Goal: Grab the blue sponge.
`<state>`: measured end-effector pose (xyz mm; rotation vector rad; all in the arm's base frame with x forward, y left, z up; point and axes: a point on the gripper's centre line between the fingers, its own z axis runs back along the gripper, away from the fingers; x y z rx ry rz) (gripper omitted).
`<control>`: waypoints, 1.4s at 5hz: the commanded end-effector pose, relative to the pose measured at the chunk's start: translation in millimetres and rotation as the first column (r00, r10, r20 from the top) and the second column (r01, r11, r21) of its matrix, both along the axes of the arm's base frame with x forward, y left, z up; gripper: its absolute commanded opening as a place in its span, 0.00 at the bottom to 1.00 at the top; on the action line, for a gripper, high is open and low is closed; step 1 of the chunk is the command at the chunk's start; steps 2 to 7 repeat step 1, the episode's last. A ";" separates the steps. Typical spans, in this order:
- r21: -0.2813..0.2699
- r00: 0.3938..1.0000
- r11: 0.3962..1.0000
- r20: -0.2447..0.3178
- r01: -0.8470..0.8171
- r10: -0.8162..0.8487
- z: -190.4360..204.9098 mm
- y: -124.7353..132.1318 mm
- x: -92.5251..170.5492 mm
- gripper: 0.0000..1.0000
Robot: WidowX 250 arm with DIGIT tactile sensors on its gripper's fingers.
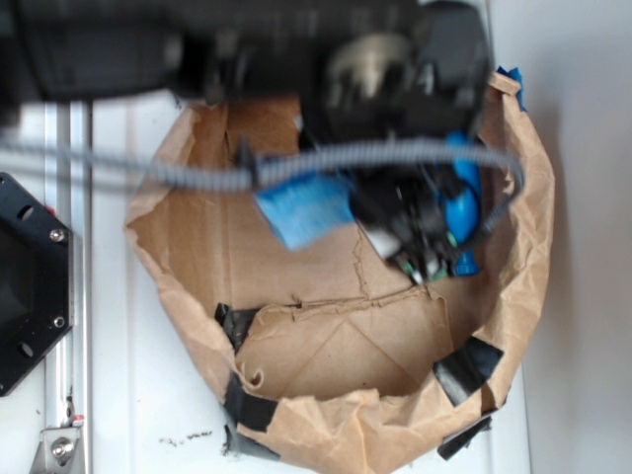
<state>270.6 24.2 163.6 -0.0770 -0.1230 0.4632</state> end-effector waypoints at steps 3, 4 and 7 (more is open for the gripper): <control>0.048 0.999 0.999 0.045 0.014 -0.016 31.7 4.7 -4.0 0.00; 0.048 0.999 0.999 0.045 0.014 -0.016 31.7 4.7 -4.0 0.00; 0.048 0.999 0.999 0.045 0.014 -0.016 31.7 4.7 -4.0 0.00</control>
